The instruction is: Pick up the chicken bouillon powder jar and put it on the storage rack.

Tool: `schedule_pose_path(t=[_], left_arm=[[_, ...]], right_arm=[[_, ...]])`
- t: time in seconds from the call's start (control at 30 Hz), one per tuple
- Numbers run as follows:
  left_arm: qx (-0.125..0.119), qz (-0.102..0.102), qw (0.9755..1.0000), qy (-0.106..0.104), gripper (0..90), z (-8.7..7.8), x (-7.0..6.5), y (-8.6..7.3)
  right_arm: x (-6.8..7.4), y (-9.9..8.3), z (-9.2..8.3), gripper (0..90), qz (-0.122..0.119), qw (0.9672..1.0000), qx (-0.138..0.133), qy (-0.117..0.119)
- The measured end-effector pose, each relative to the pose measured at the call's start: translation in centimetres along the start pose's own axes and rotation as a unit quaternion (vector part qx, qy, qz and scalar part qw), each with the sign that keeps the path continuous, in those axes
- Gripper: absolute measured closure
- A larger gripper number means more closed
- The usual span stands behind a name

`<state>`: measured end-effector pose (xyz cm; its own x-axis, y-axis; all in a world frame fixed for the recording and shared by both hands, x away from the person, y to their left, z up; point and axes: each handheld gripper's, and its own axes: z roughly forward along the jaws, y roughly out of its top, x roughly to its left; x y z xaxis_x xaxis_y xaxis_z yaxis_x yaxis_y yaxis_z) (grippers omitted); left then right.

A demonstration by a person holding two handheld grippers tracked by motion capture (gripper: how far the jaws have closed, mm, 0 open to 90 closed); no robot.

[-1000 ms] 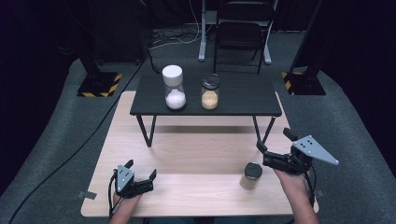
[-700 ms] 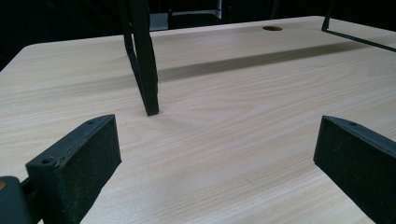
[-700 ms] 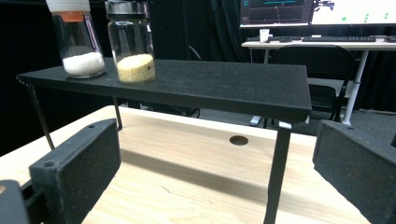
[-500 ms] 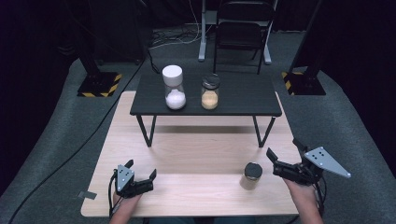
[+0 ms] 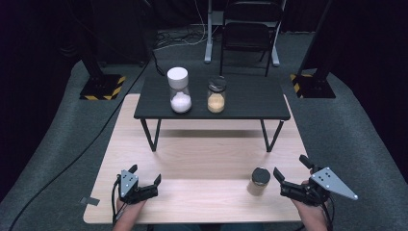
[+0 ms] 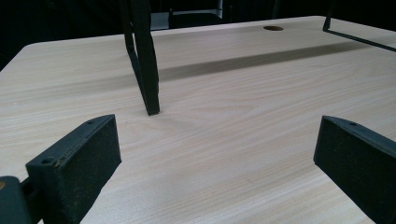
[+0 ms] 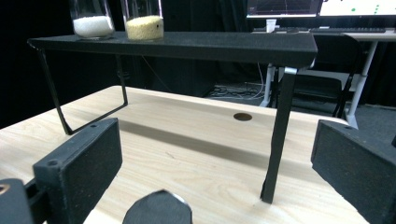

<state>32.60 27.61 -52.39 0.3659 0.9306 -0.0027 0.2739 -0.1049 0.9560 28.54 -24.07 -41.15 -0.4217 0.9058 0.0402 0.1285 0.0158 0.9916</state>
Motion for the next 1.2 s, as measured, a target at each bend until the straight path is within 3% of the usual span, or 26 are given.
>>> schedule_pose_path(t=[0.6,1.2], left_arm=[[0.001,-0.001,1.0000,0.000,0.2,0.0,0.0,0.0],[0.002,-0.002,1.0000,0.000,0.2,0.0,0.0,0.0]], right_arm=[[-0.9,-2.7,0.0,0.0,0.022,0.9995,0.015,-0.018],[-1.7,-5.6,0.8,0.0,0.017,0.9978,0.034,-0.055]])
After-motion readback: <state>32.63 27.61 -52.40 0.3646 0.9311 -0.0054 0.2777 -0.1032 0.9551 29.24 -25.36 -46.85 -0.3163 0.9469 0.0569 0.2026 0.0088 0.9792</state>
